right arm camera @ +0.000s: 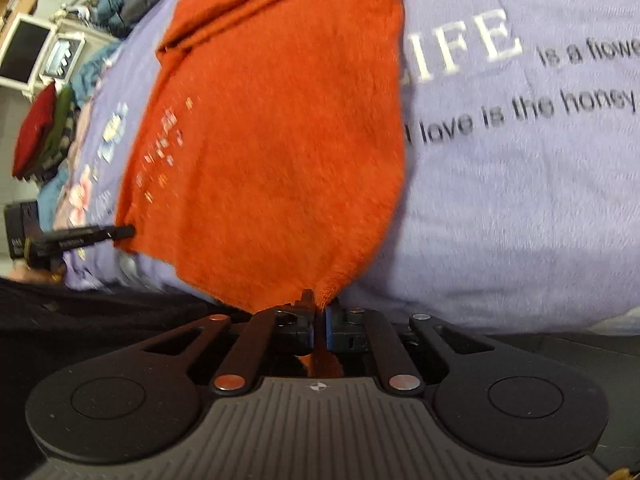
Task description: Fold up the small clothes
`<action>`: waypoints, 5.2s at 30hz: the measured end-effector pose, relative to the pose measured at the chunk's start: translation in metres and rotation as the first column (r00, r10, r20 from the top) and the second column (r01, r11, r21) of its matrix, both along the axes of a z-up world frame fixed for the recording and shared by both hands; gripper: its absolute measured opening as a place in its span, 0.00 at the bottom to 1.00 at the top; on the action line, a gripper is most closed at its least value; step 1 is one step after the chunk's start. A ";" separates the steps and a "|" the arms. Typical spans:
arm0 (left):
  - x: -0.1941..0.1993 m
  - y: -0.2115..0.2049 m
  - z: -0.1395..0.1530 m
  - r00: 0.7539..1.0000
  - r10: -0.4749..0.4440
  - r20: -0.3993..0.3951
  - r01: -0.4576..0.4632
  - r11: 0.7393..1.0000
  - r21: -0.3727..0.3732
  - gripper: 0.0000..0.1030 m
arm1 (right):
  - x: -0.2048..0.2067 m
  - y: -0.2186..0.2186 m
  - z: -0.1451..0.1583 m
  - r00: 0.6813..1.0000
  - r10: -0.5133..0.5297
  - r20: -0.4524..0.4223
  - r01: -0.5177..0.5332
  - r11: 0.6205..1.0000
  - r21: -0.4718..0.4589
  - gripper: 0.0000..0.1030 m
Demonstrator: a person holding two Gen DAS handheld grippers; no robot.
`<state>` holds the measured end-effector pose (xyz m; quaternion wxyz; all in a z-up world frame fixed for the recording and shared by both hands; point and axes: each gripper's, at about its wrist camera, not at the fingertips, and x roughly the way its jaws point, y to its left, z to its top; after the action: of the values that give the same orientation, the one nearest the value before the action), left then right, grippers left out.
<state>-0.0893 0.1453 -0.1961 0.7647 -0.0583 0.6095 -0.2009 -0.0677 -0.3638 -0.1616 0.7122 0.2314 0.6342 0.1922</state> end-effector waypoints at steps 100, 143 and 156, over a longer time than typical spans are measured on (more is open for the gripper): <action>0.151 -0.324 0.012 0.733 -0.534 0.421 0.462 0.845 0.268 0.69 | 0.196 -0.134 -0.002 0.880 -0.407 0.246 0.426 0.904 -0.029 0.89; 0.192 -0.411 -0.009 0.859 -0.422 0.291 0.398 0.906 0.143 0.18 | 0.254 -0.108 -0.024 0.895 -0.377 0.238 0.351 0.925 0.142 0.77; 0.218 -0.341 0.001 0.971 -0.107 0.212 0.147 0.972 -0.183 0.11 | 0.244 -0.084 0.012 0.868 -0.374 0.326 0.369 0.926 0.081 0.32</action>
<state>0.1284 -0.1956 -0.1949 0.7982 -0.0742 0.5087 -0.3139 0.1764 -0.4479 -0.1493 0.8315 0.3186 0.4455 0.0935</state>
